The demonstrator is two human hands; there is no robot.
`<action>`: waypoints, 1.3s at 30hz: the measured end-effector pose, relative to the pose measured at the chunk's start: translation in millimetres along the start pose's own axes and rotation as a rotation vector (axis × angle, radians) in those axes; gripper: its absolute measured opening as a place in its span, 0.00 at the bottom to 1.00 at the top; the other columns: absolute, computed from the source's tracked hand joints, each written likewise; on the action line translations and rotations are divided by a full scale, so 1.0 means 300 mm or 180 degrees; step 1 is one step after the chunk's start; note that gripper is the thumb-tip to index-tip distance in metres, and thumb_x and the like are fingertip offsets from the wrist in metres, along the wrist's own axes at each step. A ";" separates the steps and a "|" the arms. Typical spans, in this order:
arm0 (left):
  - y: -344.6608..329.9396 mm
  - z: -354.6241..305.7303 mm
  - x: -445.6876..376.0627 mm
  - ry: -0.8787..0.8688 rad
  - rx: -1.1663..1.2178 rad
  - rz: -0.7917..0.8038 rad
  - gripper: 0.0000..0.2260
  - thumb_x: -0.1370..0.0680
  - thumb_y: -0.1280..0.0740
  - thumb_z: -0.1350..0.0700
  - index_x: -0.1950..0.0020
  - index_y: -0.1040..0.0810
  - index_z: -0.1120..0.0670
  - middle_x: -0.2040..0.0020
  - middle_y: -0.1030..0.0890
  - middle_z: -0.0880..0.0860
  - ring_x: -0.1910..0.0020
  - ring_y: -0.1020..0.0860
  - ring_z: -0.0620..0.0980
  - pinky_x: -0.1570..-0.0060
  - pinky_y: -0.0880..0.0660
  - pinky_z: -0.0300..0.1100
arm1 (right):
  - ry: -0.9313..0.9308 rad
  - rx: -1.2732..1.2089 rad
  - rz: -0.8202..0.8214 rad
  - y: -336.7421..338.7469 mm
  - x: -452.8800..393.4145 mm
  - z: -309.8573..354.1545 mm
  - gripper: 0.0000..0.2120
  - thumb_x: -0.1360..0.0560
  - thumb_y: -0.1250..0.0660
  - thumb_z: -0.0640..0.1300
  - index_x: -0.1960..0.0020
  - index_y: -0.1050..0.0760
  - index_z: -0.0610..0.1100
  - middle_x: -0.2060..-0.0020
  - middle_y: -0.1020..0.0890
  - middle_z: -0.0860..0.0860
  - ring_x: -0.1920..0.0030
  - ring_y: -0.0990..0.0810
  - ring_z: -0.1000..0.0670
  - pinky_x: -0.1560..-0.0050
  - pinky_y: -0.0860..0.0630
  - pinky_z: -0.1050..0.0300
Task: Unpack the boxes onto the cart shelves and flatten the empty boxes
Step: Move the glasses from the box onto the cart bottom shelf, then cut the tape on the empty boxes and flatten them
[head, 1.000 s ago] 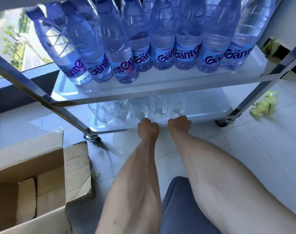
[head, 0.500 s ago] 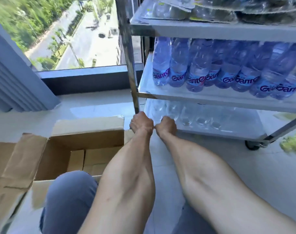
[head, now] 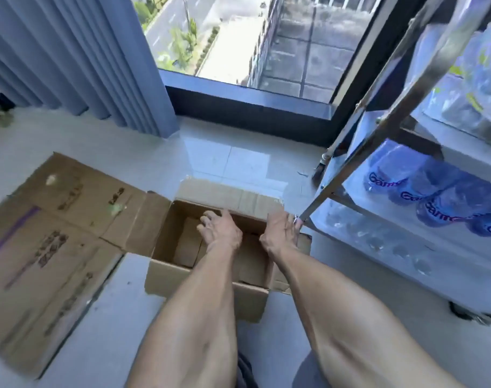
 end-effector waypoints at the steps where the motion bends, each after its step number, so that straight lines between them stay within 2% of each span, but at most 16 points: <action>1: 0.042 0.039 0.020 0.0053 0.0053 0.0058 0.18 0.22 0.37 0.52 0.33 0.28 0.52 0.30 0.32 0.62 0.32 0.32 0.59 0.35 0.33 0.52 | 0.0044 0.0143 0.0111 0.027 0.024 0.034 0.19 0.28 0.35 0.43 0.37 0.25 0.45 0.37 0.27 0.41 0.34 0.31 0.40 0.30 0.39 0.43; 4: 0.184 0.172 0.087 0.0193 0.0296 0.0208 0.18 0.21 0.36 0.52 0.32 0.29 0.53 0.30 0.32 0.62 0.33 0.30 0.58 0.36 0.32 0.51 | 0.0279 0.0300 0.0442 0.104 0.115 0.183 0.20 0.27 0.32 0.46 0.37 0.26 0.45 0.36 0.28 0.39 0.33 0.33 0.39 0.29 0.41 0.42; 8: 0.373 0.363 0.197 0.0624 0.0542 0.0309 0.18 0.22 0.36 0.55 0.32 0.29 0.54 0.31 0.31 0.62 0.34 0.28 0.59 0.37 0.31 0.53 | 0.0619 0.0260 0.0660 0.206 0.274 0.395 0.17 0.25 0.34 0.50 0.39 0.26 0.45 0.39 0.26 0.41 0.36 0.29 0.40 0.34 0.38 0.45; 12: 0.437 0.499 0.320 0.1106 0.0725 0.0286 0.15 0.22 0.39 0.57 0.35 0.29 0.55 0.35 0.29 0.61 0.38 0.27 0.59 0.40 0.29 0.53 | 0.1019 0.0316 0.0882 0.242 0.424 0.513 0.17 0.25 0.35 0.51 0.39 0.27 0.45 0.39 0.27 0.41 0.37 0.30 0.39 0.32 0.38 0.43; 15: 0.386 0.553 0.445 0.1423 0.0938 0.0197 0.15 0.21 0.41 0.57 0.34 0.30 0.55 0.37 0.29 0.61 0.39 0.27 0.59 0.43 0.29 0.51 | 0.1516 0.0564 0.0953 0.233 0.507 0.527 0.17 0.26 0.34 0.50 0.40 0.27 0.44 0.40 0.27 0.42 0.38 0.30 0.40 0.35 0.37 0.45; 19: 0.238 0.611 0.642 0.1946 0.1226 0.0360 0.13 0.19 0.42 0.55 0.35 0.31 0.55 0.38 0.30 0.61 0.41 0.27 0.58 0.46 0.30 0.51 | 0.1869 0.0907 0.1008 0.185 0.596 0.489 0.11 0.23 0.40 0.43 0.42 0.28 0.43 0.40 0.28 0.42 0.39 0.30 0.40 0.38 0.36 0.47; 25: 0.050 0.728 0.860 0.2598 0.1608 0.0401 0.16 0.19 0.40 0.53 0.32 0.32 0.55 0.37 0.31 0.60 0.39 0.29 0.59 0.44 0.30 0.51 | 0.2373 0.1084 0.1309 0.038 0.788 0.541 0.14 0.22 0.39 0.43 0.38 0.31 0.42 0.39 0.30 0.41 0.37 0.31 0.39 0.36 0.35 0.46; 32: -0.113 0.972 1.210 0.3410 0.2034 0.0015 0.15 0.20 0.41 0.54 0.34 0.31 0.56 0.39 0.29 0.59 0.40 0.28 0.59 0.48 0.29 0.50 | 0.2985 0.1041 0.1658 -0.180 1.216 0.606 0.13 0.24 0.42 0.39 0.41 0.30 0.38 0.42 0.29 0.39 0.39 0.30 0.39 0.44 0.29 0.48; 39: -0.277 1.240 1.639 0.4009 0.1977 -0.0286 0.16 0.20 0.39 0.54 0.34 0.31 0.57 0.37 0.29 0.58 0.39 0.29 0.58 0.47 0.29 0.49 | 0.3576 0.1394 0.1746 -0.444 1.643 0.653 0.15 0.25 0.42 0.37 0.38 0.31 0.39 0.42 0.29 0.41 0.41 0.29 0.41 0.44 0.27 0.48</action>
Point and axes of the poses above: each hand's wrist, its own x-axis away from the middle knuckle, its own y-axis out of the back of the hand, z = x × y, the point moved 9 cm from there along -x, towards the middle knuckle
